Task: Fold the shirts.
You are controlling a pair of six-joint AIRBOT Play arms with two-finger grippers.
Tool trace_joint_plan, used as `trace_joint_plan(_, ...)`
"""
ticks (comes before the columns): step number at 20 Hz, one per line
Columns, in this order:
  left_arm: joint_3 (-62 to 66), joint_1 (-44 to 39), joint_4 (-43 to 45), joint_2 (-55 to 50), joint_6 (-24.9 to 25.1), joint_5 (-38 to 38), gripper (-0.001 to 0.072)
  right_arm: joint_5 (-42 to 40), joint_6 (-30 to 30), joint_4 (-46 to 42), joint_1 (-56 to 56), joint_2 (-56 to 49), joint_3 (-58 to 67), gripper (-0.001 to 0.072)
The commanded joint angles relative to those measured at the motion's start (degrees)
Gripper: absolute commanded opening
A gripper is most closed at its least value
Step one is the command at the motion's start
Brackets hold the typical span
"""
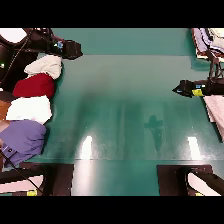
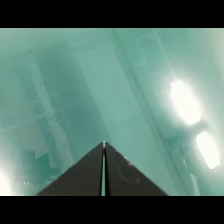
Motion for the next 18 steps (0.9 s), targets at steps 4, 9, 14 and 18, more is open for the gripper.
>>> trace_joint_plan(4, 0.0, 0.0, 0.0, 0.0, 0.0, 0.0, 0.0027, 0.0, 0.0, 0.0, 0.1, 0.0, 0.0, 0.0021)
trace_joint_plan(9, 0.0, 0.0, 0.0, 0.0, 0.0, 0.0, 0.0027, 0.0, 0.0, 0.0, 0.1, 0.0, 0.0, 0.0021)
trace_joint_plan(14, 0.0, 0.0, -0.2, 0.0, -0.5, 0.2, 0.0027, 0.0, 0.0, 0.0, 0.1, 0.0, 0.0, 0.0021)
trace_joint_plan(18, 0.0, 0.0, 11.5, -0.1, -1.3, 6.1, 0.0681, 0.1, 0.0, 0.0, 0.1, 0.0, 0.0, 0.0021)
